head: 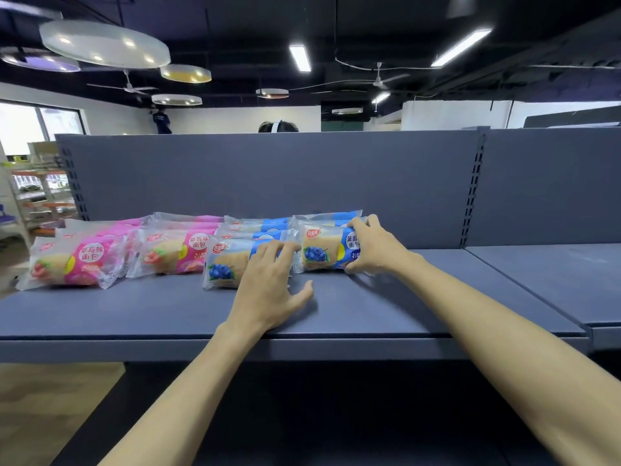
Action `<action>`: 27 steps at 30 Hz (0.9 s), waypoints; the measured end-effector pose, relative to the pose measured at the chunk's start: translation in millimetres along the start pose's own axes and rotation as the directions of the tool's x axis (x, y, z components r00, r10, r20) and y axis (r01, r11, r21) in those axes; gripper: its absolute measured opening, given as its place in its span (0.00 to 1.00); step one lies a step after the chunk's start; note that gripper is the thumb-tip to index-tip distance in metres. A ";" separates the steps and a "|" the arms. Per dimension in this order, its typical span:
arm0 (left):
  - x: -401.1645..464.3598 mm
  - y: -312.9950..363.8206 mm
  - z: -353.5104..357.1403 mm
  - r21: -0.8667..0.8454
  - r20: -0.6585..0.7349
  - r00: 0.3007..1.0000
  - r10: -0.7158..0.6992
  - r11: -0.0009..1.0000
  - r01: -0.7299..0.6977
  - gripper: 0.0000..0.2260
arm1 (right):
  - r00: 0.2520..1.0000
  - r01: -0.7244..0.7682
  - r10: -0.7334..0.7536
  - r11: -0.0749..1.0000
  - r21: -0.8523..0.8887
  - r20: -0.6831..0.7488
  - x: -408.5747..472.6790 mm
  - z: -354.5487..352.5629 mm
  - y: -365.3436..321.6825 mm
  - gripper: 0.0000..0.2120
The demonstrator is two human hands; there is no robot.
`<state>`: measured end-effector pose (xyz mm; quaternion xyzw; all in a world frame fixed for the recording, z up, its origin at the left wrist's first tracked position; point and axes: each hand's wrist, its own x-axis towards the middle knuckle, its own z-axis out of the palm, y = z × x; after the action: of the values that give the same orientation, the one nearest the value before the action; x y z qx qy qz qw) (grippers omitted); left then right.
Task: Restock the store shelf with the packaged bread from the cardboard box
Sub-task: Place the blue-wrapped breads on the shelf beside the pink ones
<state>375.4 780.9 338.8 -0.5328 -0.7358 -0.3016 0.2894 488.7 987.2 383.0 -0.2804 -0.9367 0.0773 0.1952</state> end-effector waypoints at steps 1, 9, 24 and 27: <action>-0.3 0.2 -0.2 0.002 0.000 1.000 -0.002 1.000 0.002 0.24 | 1.000 0.000 0.000 1.000 0.001 0.001 -0.8 -1.1 -1.3 0.35; -1.8 1.1 -2.2 0.029 0.002 1.000 -0.003 1.000 0.003 0.24 | 0.981 0.120 -0.131 0.989 -0.083 -0.144 -9.3 -0.8 -24.3 0.21; -1.7 0.1 -0.7 0.033 -0.032 0.999 0.029 0.999 -0.028 0.23 | 0.957 0.255 -0.260 0.966 0.051 0.127 0.6 30.3 -25.2 0.06; -1.7 -0.5 0.8 0.030 -0.032 0.999 0.025 0.999 -0.024 0.23 | 0.949 0.265 -0.284 0.954 0.141 0.138 -1.6 21.0 -24.5 0.07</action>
<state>375.3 780.4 336.9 -0.5325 -0.7287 -0.2957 0.3131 469.2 965.3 369.6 -0.1278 -0.9726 0.1276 0.1462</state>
